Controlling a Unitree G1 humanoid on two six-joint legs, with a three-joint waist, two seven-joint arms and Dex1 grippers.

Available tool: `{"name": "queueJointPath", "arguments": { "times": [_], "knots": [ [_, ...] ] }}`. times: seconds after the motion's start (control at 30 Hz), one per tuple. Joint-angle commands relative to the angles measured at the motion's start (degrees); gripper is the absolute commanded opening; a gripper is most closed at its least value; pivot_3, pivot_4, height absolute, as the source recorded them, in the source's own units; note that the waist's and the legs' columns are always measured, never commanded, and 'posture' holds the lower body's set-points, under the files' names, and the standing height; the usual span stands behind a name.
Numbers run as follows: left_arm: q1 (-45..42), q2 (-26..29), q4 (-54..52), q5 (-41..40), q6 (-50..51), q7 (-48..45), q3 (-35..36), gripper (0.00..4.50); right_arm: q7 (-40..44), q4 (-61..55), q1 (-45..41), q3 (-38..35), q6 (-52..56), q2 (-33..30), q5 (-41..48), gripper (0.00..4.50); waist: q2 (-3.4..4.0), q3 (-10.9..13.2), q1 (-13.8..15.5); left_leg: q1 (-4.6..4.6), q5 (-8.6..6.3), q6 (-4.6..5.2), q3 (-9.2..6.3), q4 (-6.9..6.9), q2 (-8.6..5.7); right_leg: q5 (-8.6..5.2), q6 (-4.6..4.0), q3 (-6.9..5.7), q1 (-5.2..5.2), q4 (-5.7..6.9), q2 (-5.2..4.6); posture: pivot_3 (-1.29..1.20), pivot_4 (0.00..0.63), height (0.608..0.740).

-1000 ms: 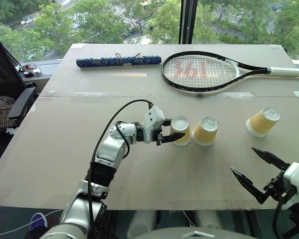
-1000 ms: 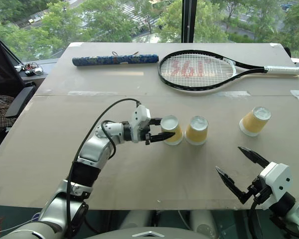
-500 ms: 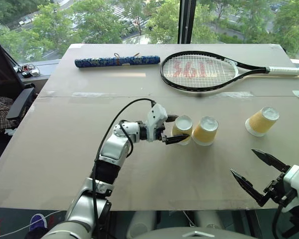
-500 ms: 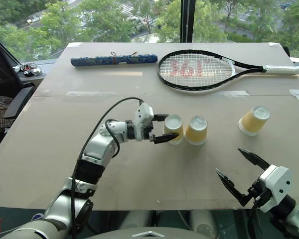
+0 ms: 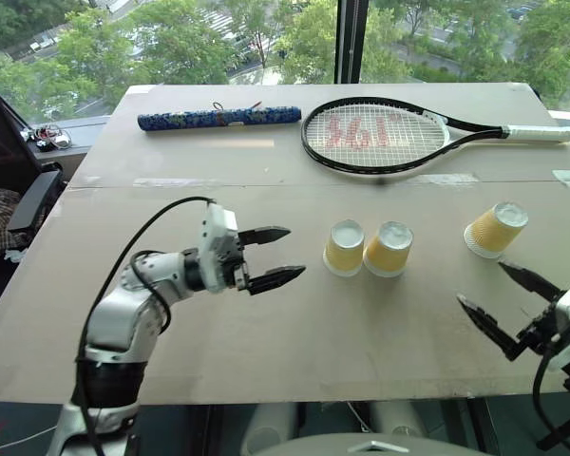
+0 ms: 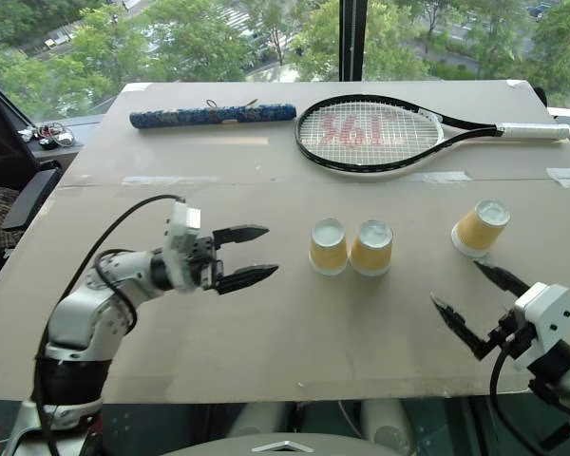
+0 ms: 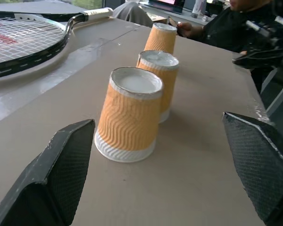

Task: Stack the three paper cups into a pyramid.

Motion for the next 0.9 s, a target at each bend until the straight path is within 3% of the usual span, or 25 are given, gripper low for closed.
{"name": "queueJointPath", "arguments": {
  "times": [0.03,0.2,0.33,0.63,0.73,0.83,0.9],
  "knots": [
    [3.4,1.5,-7.8,-7.4,0.8,0.3,6.6,4.42,-9.0,2.9,-5.9,-0.4,6.0,-1.6,-6.0,4.5,0.04,0.0,-0.1,0.0,0.0,0.0,0.03,0.0,-0.02,0.0,0.0,0.03,0.0,-0.01,-0.03,0.0,0.15,0.74],
    [7.2,-0.2,-11.4,-8.4,-2.8,1.6,8.8,4.42,-13.5,7.7,-13.7,1.5,13.1,-2.2,-8.6,4.5,0.09,0.0,0.5,0.01,0.0,0.0,0.05,-0.03,-0.03,0.0,-0.01,0.01,0.0,0.0,0.0,0.0,0.15,0.74],
    [9.3,1.8,-13.1,-12.6,-1.0,0.1,10.4,4.42,-14.4,10.4,-18.3,2.0,16.2,-2.2,-9.0,4.5,0.09,0.0,0.3,0.01,0.0,0.0,0.09,-0.05,-0.03,0.0,-0.01,0.04,-0.01,-0.02,0.01,0.0,0.15,0.74],
    [12.6,4.5,-15.0,-14.0,-1.5,-0.7,11.3,4.42,-17.1,17.6,-28.1,2.1,22.2,0.0,-7.8,4.5,0.14,0.0,-0.3,0.03,0.0,0.01,0.15,-0.08,-0.03,0.0,-0.01,0.1,-0.02,-0.02,0.02,0.0,0.15,0.74],
    [11.5,4.0,-16.2,-17.0,-0.4,1.4,11.6,4.5,-15.3,19.7,-29.5,2.3,21.5,-0.2,-7.2,3.69,0.14,0.0,-0.3,0.02,-0.01,0.02,0.16,-0.09,-0.03,0.0,-0.01,0.1,-0.02,-0.04,0.02,0.0,0.15,0.74],
    [11.0,3.5,-16.4,-17.0,-0.6,3.2,10.8,4.5,-14.2,20.5,-29.9,2.4,20.1,-0.5,-7.5,2.21,0.14,0.0,-0.4,0.02,-0.01,0.02,0.15,-0.1,-0.02,0.0,-0.01,0.1,-0.03,-0.04,0.02,0.0,0.15,0.74],
    [11.3,2.2,-16.1,-15.2,-1.7,5.4,10.3,4.5,-12.0,19.4,-29.7,2.7,18.9,-1.1,-7.1,1.56,0.16,0.0,-0.4,0.02,-0.01,0.02,0.16,-0.1,-0.02,0.0,-0.01,0.1,-0.03,-0.03,0.03,0.0,0.15,0.74]
  ]
}}
